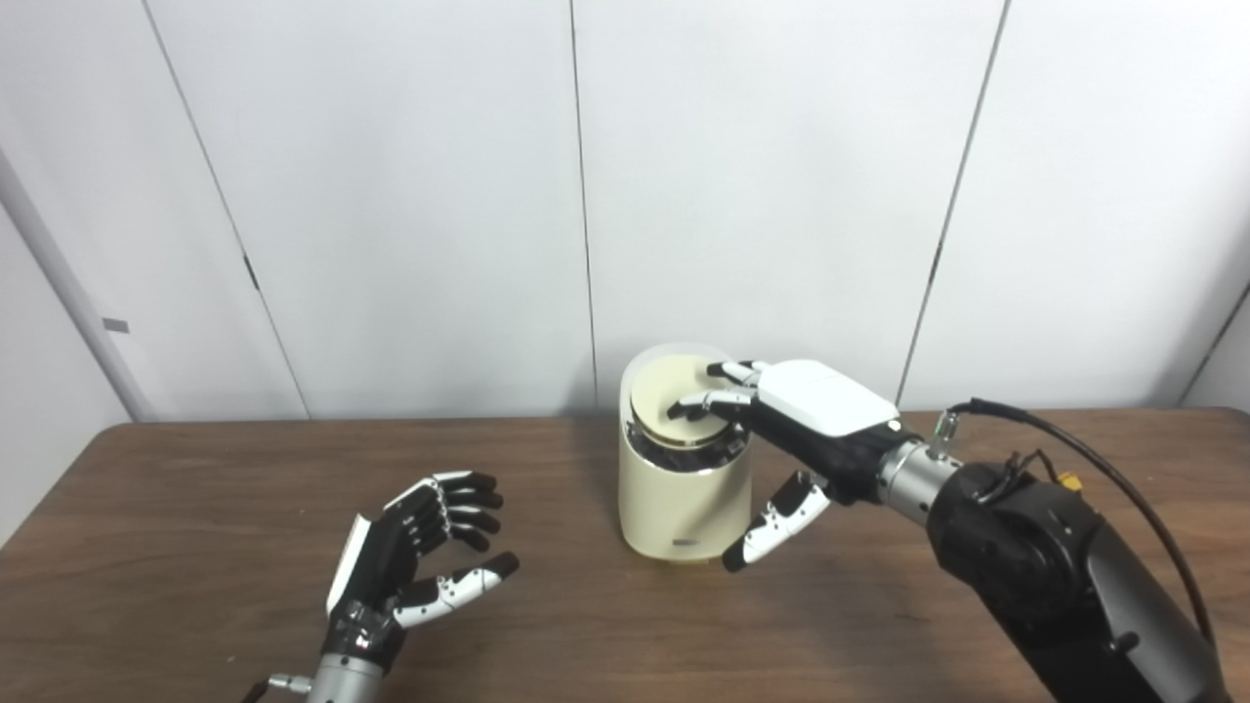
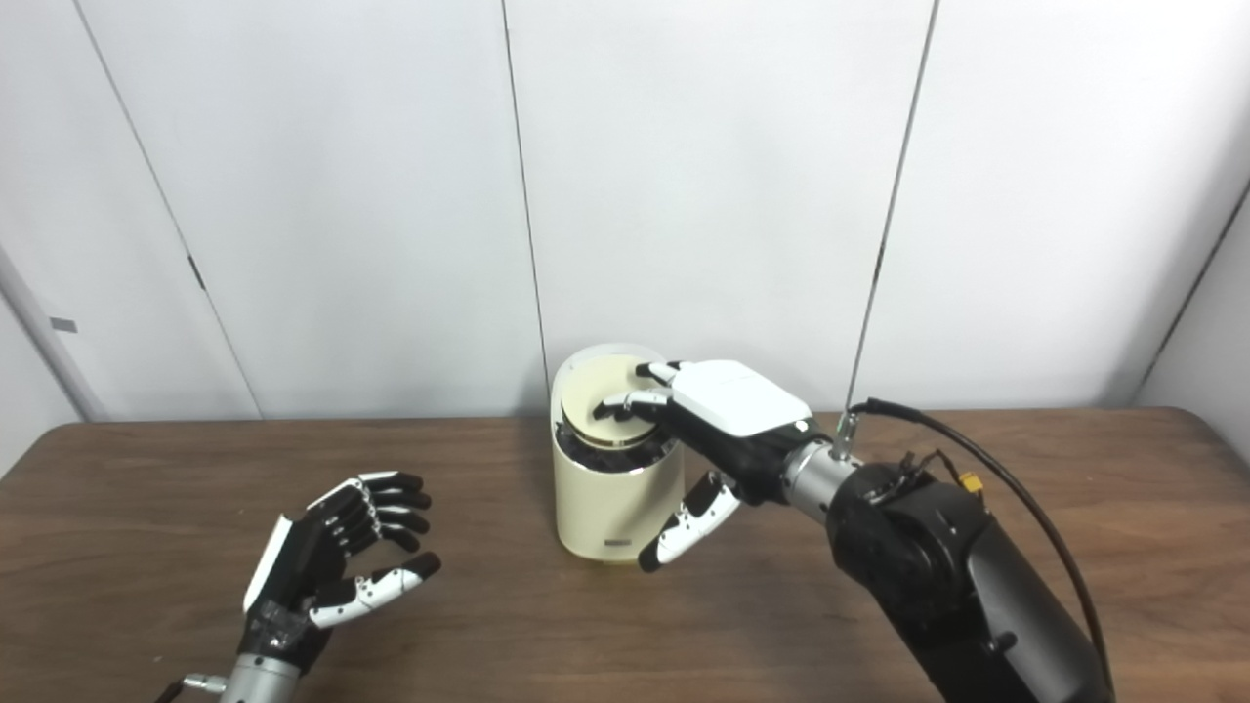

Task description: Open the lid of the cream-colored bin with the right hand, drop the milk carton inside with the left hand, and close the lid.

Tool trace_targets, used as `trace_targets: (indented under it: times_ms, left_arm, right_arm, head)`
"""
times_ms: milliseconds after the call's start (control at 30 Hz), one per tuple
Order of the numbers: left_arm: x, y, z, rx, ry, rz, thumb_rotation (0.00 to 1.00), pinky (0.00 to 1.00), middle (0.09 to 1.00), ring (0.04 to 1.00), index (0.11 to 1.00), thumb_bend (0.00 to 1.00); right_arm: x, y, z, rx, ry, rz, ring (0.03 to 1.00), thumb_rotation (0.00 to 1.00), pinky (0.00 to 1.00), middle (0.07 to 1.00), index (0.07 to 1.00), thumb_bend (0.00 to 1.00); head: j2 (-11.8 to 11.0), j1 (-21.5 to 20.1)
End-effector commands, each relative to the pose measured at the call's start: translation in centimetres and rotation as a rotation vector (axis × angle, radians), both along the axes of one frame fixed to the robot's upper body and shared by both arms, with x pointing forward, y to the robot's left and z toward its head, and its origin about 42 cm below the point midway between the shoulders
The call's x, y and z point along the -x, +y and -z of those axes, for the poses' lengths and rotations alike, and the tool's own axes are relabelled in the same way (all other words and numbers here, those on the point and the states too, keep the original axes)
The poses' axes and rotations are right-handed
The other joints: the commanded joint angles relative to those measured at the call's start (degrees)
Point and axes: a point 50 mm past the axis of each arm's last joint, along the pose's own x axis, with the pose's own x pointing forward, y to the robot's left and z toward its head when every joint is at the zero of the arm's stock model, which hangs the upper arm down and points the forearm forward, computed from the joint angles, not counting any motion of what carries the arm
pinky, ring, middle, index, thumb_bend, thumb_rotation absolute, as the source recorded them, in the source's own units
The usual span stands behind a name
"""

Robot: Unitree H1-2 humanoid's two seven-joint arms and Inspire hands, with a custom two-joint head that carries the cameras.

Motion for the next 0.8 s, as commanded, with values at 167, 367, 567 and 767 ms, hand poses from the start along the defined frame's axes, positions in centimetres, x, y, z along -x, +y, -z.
trace_targets:
  times_ms: [167,367,567,767]
  left_arm:
    - [0.5,-0.2,0.1,0.007,-0.006,-0.007,0.02,0.49,0.64,0.566,0.686,0.7]
    - [0.5,-0.4,0.1,0.013,0.0,-0.005,0.01,0.48,0.638,0.564,0.685,0.71]
    - [0.6,-0.5,0.1,0.017,0.005,-0.007,0.04,0.48,0.641,0.567,0.686,0.72]
    - [0.6,-0.4,0.1,0.021,-0.001,-0.005,0.04,0.48,0.639,0.564,0.685,0.72]
  right_arm:
    - [0.3,0.1,0.2,0.113,-0.126,-0.038,0.99,0.32,0.98,0.816,0.839,0.81]
    - [0.0,0.4,1.2,0.187,-0.147,-0.045,1.0,0.3,1.0,0.818,0.833,0.82]
    - [-0.1,0.5,1.8,0.284,-0.166,-0.039,1.0,0.33,1.0,0.822,0.835,0.84]
    - [0.2,0.2,1.2,0.224,-0.169,-0.025,0.999,0.34,1.0,0.816,0.841,0.83]
  head:
    - [0.04,0.08]
    - [0.03,0.18]
    - [-0.08,0.36]
    - [-0.17,0.35]
